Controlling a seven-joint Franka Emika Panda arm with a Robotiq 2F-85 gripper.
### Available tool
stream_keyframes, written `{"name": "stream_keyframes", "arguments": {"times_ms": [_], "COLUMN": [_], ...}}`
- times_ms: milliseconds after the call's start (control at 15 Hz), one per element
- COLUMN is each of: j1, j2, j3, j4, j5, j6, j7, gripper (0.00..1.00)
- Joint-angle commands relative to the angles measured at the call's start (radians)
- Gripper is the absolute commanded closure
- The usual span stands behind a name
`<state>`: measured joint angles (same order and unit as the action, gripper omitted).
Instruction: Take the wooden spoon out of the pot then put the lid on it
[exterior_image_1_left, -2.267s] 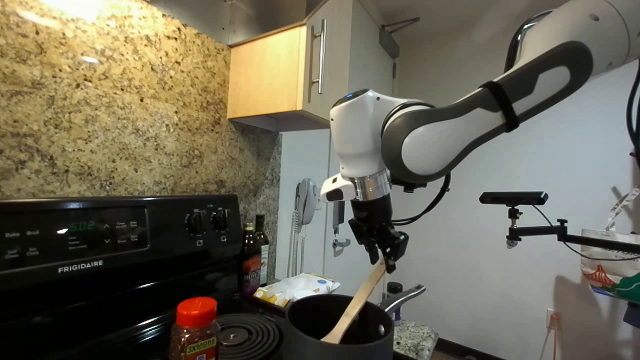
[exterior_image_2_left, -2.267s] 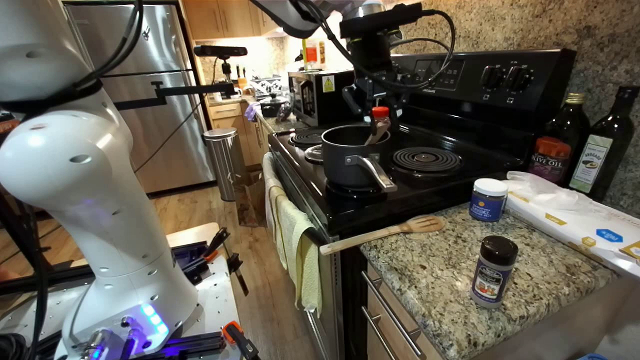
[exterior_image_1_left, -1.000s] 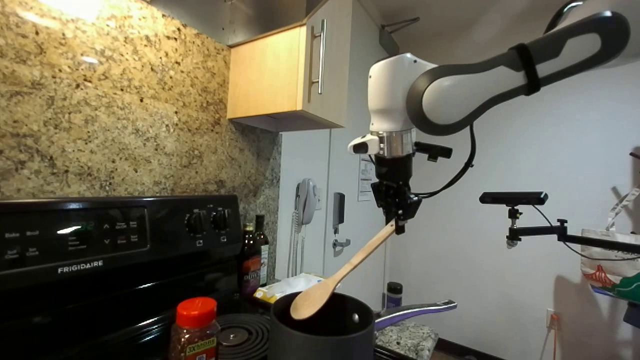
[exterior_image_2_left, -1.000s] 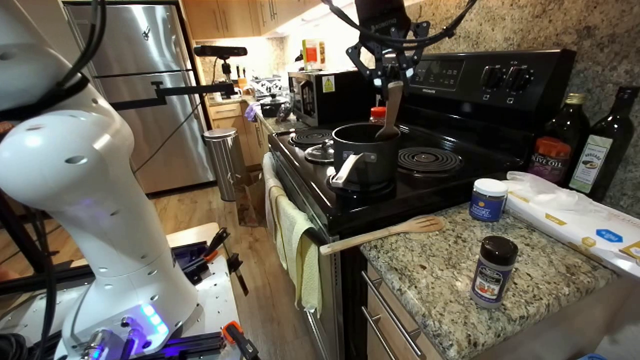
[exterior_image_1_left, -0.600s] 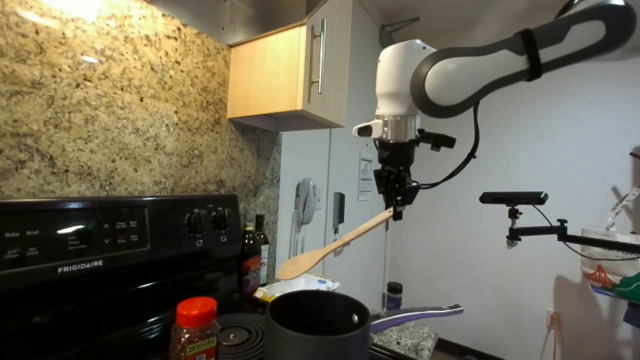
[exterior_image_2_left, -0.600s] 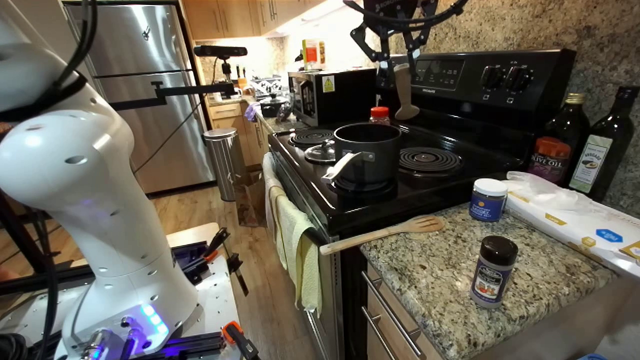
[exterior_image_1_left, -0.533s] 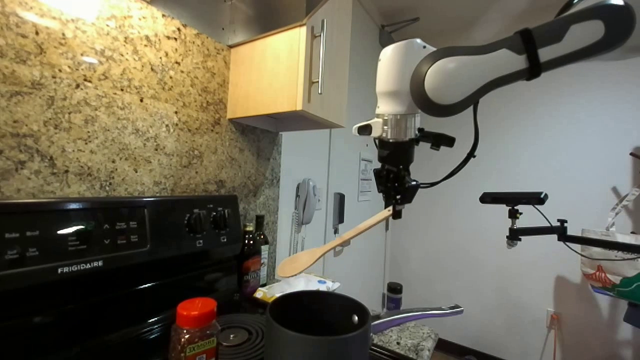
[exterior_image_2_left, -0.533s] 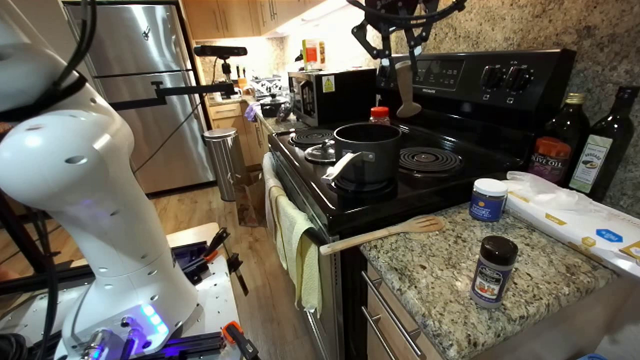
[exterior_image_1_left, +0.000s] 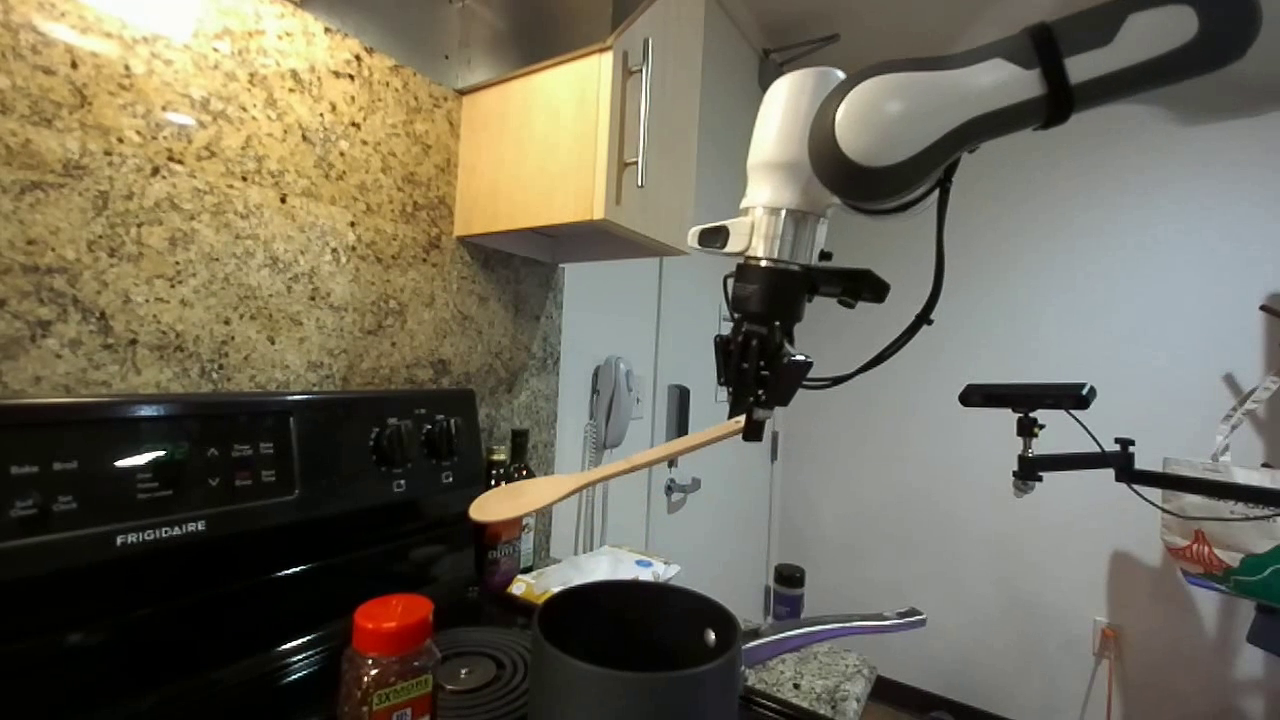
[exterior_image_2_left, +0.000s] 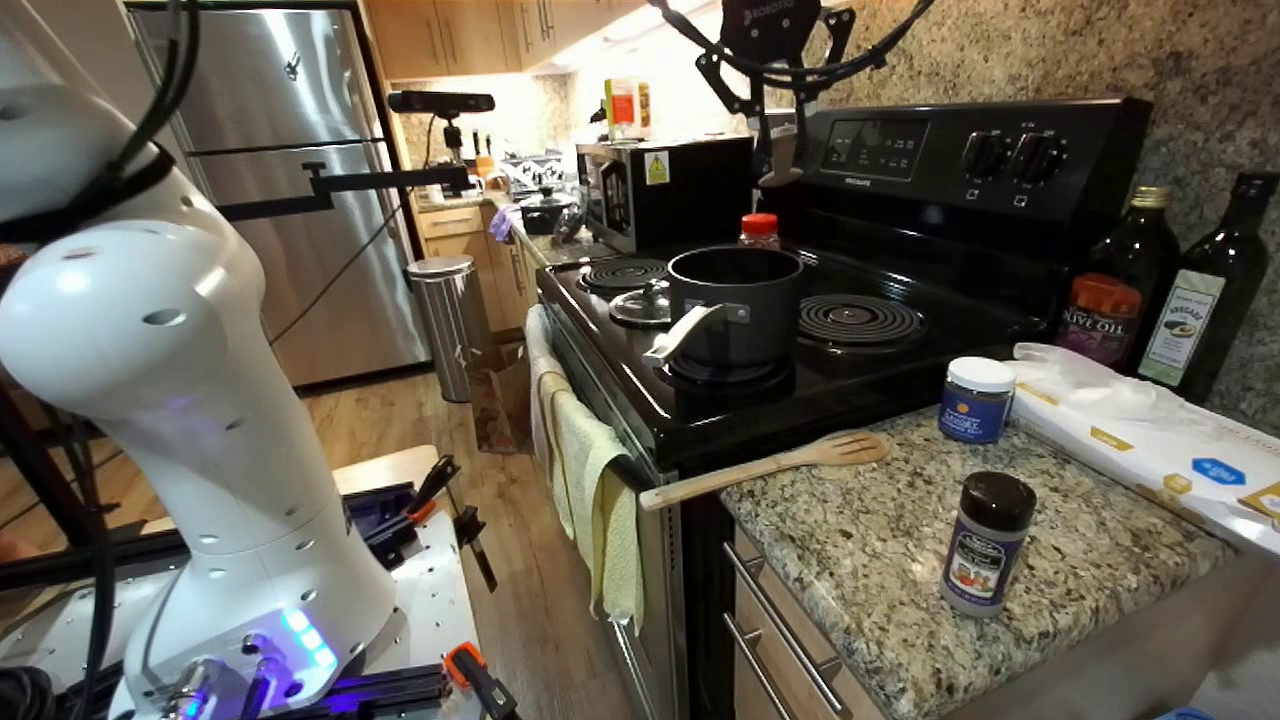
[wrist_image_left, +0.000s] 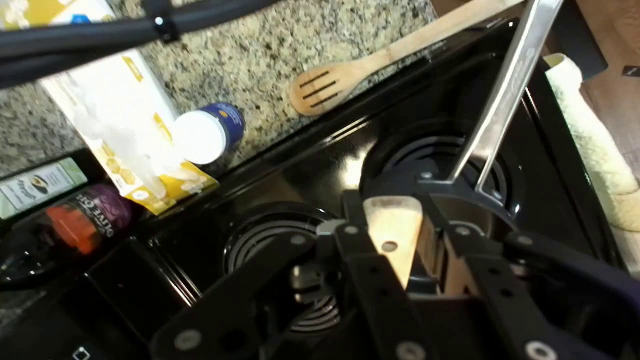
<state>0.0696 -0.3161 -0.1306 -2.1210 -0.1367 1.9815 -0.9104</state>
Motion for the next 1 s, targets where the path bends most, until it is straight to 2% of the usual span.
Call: {"name": "stream_keyframes", "arguments": {"times_ms": [0,267,533,733,800,933], "j1": [0.027,0.05,0.057,0.03,0.038,0.03], "j2": [0.041,0.107,0.187,0.171,0.183,0.182], "j3": [0.011,0.041,0.1,0.113,0.127,0.123], "j4": [0.036,0.072,0.12,0.123,0.114,0.123], "j5": [0.093,0.123,0.054,0.034,0.055,0.05], "j6": [0.019,0.003,0.02,0.038,0.017,0.021], "j7": [-0.093,-0.173,-0.29,-0.314,-0.27,-0.28], "gripper": [0.86,0.86,0.86,0.86,0.72,0.72]}}
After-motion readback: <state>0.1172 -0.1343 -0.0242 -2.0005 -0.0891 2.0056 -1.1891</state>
